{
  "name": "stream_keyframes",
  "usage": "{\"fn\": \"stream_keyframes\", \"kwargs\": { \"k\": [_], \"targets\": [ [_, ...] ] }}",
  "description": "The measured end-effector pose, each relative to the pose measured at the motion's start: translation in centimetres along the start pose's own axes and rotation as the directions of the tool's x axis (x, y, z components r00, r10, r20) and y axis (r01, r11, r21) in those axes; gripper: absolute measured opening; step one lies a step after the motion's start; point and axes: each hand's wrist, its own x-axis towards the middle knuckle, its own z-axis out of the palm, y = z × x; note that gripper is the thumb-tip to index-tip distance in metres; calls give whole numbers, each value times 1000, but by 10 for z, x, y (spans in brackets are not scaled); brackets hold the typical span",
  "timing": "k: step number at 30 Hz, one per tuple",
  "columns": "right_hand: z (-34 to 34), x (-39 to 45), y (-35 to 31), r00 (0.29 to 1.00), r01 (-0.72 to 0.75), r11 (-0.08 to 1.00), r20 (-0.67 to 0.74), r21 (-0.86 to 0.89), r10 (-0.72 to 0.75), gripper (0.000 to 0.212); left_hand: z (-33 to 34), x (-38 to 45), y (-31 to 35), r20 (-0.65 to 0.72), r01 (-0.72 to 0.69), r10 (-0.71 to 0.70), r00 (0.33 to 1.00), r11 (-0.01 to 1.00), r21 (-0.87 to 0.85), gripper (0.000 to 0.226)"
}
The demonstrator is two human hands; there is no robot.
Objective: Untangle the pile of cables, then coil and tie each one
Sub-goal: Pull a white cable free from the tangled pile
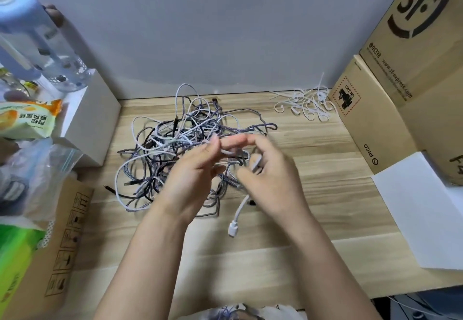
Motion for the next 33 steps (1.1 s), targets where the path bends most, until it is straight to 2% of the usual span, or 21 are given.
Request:
{"fn": "stream_keyframes", "kwargs": {
  "k": [2,5,10,15,17,19,22,24,26,28,31,33],
  "targets": [
    [6,-2,-1,998,37,997,50,-73,-34,31,5,-1,0,7,13,-13,1000,999,49,41],
    [13,-3,-2,994,85,993,83,-88,-77,3,9,-1,2,17,37,-37,999,999,-26,44],
    [19,-2,-3,998,37,999,54,17,-38,13,4,6,2,11,67,-66,998,987,-147,37],
    [21,-1,0,998,65,989,-28,135,-61,36,3,12,-2,72,115,-98,993,949,-294,31],
    [15,-1,-1,995,82,980,-69,180,-71,43,-2,19,-6,47,159,-154,987,879,-449,30],
    [8,-1,-3,991,89,964,-118,251,-61,43,-15,27,-15,-45,160,-241,969,762,-628,22],
    [-8,-3,-5,977,116,871,-213,477,-13,46,-43,36,-32,-188,19,-282,941,598,-801,24],
    [-22,-5,-5,951,197,786,-310,586,-7,41,-58,37,-36,-273,-88,-265,925,551,-830,28],
    [-33,-6,-8,921,263,754,-389,602,-11,36,-63,35,-36,-325,-144,-233,917,566,-812,25],
    [-38,-5,-9,905,282,781,-425,557,-24,35,-57,30,-31,-337,-138,-209,918,629,-765,21],
    [-32,-1,-6,934,190,853,-356,485,-6,27,-37,20,-16,-268,-90,-66,961,844,-529,44],
    [-22,2,-2,965,106,891,-260,442,14,24,-22,12,-8,-168,-104,49,985,935,-339,39]
  ]
}}
